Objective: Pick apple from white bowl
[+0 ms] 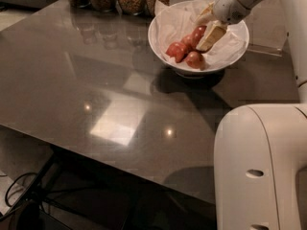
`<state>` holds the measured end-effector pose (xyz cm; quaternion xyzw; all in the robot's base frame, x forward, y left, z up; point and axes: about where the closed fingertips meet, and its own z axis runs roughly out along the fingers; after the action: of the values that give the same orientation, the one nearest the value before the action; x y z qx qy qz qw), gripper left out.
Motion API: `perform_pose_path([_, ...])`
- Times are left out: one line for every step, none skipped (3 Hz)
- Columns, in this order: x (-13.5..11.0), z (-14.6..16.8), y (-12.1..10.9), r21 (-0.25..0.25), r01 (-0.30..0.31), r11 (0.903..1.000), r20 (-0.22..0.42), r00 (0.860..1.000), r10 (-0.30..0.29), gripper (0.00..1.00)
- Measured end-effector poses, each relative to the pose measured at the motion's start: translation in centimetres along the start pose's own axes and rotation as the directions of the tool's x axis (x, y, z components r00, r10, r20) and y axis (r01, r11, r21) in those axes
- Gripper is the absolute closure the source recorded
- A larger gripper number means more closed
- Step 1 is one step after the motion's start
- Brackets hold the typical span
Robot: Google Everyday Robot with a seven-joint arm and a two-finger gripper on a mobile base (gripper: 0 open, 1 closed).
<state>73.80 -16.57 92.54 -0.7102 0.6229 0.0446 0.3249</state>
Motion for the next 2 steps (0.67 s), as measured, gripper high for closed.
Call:
perform_pose_path([-2.66, -0.41, -0.48, 0.002, 0.038, 0.9993, 0.008, 0.999, -0.038, 1.0])
perform_pose_path([-3.02, -0.27, -0.75, 0.008, 0.033, 0.9994, 0.016, 0.999, -0.033, 1.0])
